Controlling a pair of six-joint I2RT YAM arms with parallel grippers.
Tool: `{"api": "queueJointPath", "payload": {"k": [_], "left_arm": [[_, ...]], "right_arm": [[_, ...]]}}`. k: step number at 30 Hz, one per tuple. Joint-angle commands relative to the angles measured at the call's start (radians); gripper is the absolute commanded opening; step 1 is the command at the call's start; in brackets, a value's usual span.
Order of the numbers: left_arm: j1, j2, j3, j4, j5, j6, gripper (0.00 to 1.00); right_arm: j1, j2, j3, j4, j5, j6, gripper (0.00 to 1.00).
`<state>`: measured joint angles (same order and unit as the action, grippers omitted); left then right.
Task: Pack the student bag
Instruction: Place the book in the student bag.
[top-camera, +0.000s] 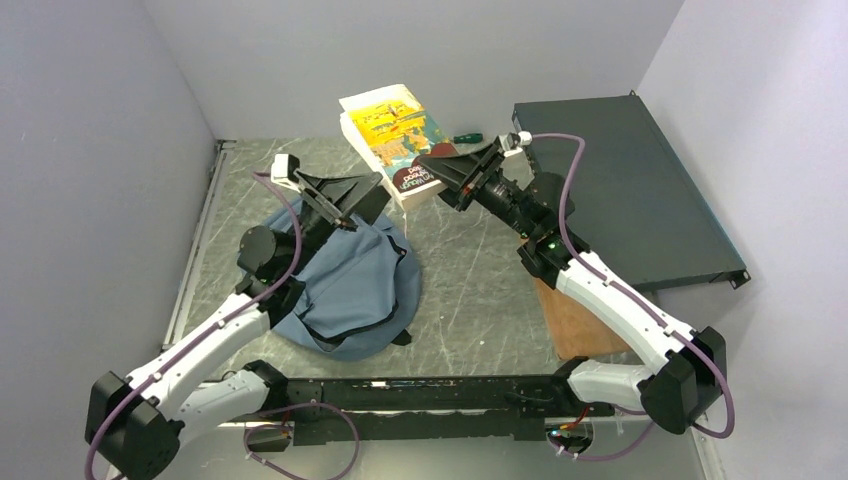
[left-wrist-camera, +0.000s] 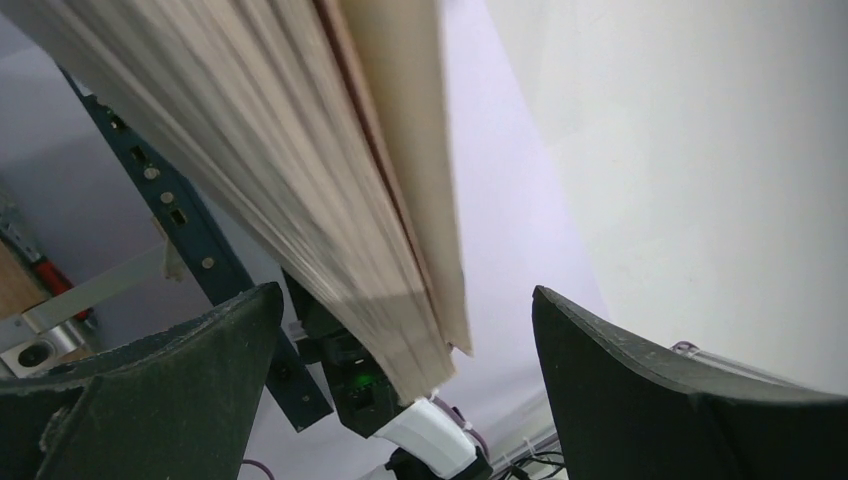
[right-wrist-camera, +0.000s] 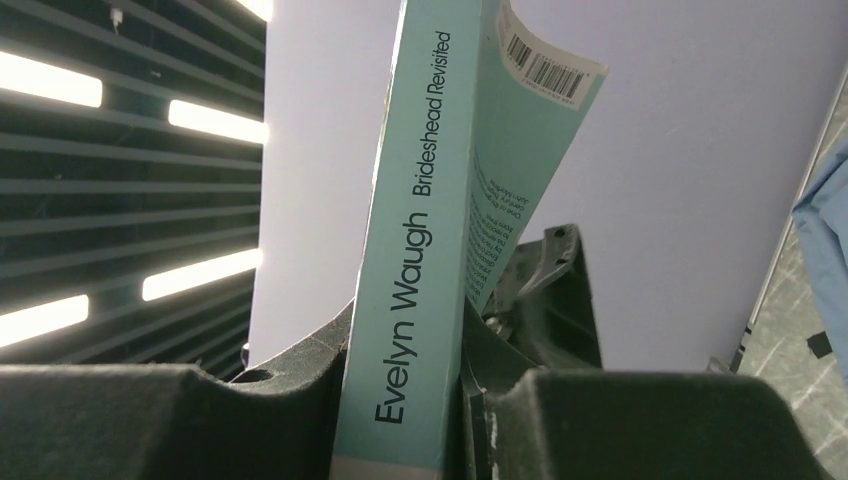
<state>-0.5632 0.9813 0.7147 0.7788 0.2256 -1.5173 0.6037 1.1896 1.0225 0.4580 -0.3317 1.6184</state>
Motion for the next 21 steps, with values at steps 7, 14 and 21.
{"api": "queueJointPath", "payload": {"k": [7,14,21], "left_arm": [[-0.018,-0.035,0.009,0.126,-0.14,0.088,1.0],[-0.018,-0.017,0.064,0.006,-0.108,0.098,1.0],[-0.016,-0.012,0.031,0.107,-0.208,0.085,1.0]], "right_arm": [[0.042,-0.005,0.027,0.224,0.087,0.045,0.0],[0.058,-0.015,0.035,0.225,0.109,0.029,0.0],[0.093,-0.028,0.015,0.164,0.103,-0.014,0.0]]}}
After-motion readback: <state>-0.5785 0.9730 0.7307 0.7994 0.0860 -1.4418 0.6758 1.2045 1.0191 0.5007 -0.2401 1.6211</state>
